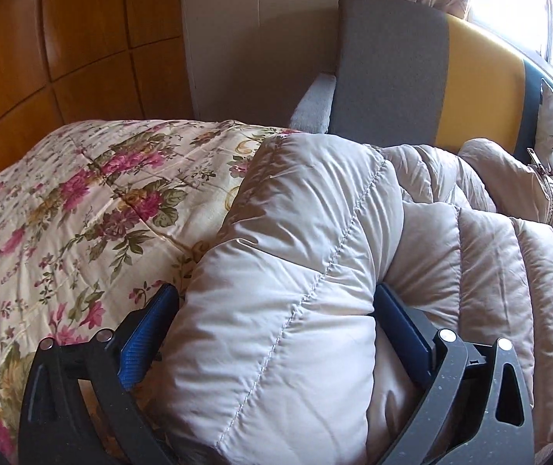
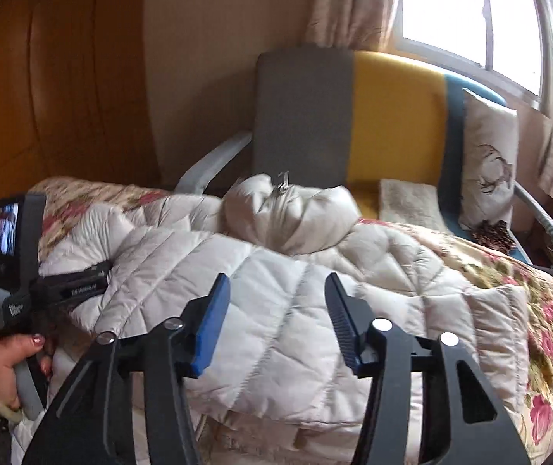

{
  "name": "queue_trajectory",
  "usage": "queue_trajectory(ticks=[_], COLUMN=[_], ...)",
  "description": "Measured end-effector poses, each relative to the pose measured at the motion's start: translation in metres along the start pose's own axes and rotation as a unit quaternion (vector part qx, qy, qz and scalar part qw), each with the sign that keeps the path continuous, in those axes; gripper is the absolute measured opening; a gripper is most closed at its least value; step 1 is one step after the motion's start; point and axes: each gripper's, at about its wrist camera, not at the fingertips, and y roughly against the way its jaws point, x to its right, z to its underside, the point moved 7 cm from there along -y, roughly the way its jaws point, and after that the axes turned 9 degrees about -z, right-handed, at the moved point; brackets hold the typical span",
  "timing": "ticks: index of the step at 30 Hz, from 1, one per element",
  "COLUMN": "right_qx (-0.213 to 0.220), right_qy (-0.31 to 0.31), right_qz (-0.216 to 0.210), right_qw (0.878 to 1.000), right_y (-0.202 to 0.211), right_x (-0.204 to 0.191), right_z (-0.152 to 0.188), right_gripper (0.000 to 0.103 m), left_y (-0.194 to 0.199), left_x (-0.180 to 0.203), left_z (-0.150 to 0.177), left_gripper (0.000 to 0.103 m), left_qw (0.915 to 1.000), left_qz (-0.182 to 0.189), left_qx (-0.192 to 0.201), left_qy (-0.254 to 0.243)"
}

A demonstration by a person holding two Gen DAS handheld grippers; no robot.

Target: Fold large clothes

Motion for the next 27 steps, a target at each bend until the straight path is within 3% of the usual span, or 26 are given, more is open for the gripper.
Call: queue_trajectory(ticks=[1, 3, 5, 8, 12, 14, 16, 18, 21, 22, 24, 27], right_qx=[-0.015, -0.052, -0.062, -0.063, -0.057, -0.056, -0.055, -0.055, -0.053, -0.052, -0.052, -0.053], right_qy=[0.009, 0.005, -0.028, -0.071, -0.051, -0.055, -0.055, -0.054, -0.051, -0.051, -0.048, -0.045], right_qz=[0.007, 0.051, 0.077, 0.06, 0.081, 0.077, 0.076, 0.079, 0.081, 0.08, 0.083, 0.086], right_qw=[1.0, 0.997, 0.995, 0.994, 0.994, 0.994, 0.994, 0.994, 0.994, 0.994, 0.994, 0.994], right_y=[-0.013, -0.037, -0.054, -0.067, -0.068, -0.068, -0.067, -0.068, -0.068, -0.068, -0.069, -0.069], right_x=[0.0, 0.015, 0.042, 0.06, 0.058, 0.059, 0.06, 0.061, 0.055, 0.056, 0.053, 0.051], right_z=[0.004, 0.015, 0.024, 0.03, 0.033, 0.035, 0.036, 0.036, 0.036, 0.036, 0.035, 0.036], right_gripper=[0.034, 0.034, 0.034, 0.034, 0.035, 0.036, 0.036, 0.036, 0.036, 0.036, 0.036, 0.036], left_y=[0.001, 0.001, -0.001, -0.005, -0.003, 0.013, 0.028, 0.029, -0.004, -0.017, -0.032, -0.033], left_x=[0.001, 0.0, 0.001, 0.003, -0.005, -0.01, -0.007, 0.002, 0.009, 0.01, 0.004, -0.002], left_z=[0.0, 0.0, 0.0, 0.0, -0.001, -0.009, -0.021, -0.032, -0.033, -0.028, -0.022, -0.021], left_gripper=[0.099, 0.099, 0.1, 0.1, 0.1, 0.1, 0.1, 0.1, 0.1, 0.1, 0.1, 0.1], left_qw=[1.0, 1.0, 0.9998, 0.9991, 0.9979, 0.9983, 0.9979, 0.9989, 0.9986, 0.9988, 0.9985, 0.9963], left_qz=[0.0, 0.004, 0.017, 0.038, 0.048, 0.036, 0.047, 0.034, -0.024, -0.008, 0.037, 0.065], left_qx=[0.0, -0.001, -0.004, -0.017, -0.028, -0.014, 0.014, 0.029, 0.008, -0.007, -0.039, -0.054], left_qy=[0.0, 0.003, 0.005, 0.009, 0.033, 0.045, 0.042, 0.013, -0.046, -0.048, -0.007, 0.016])
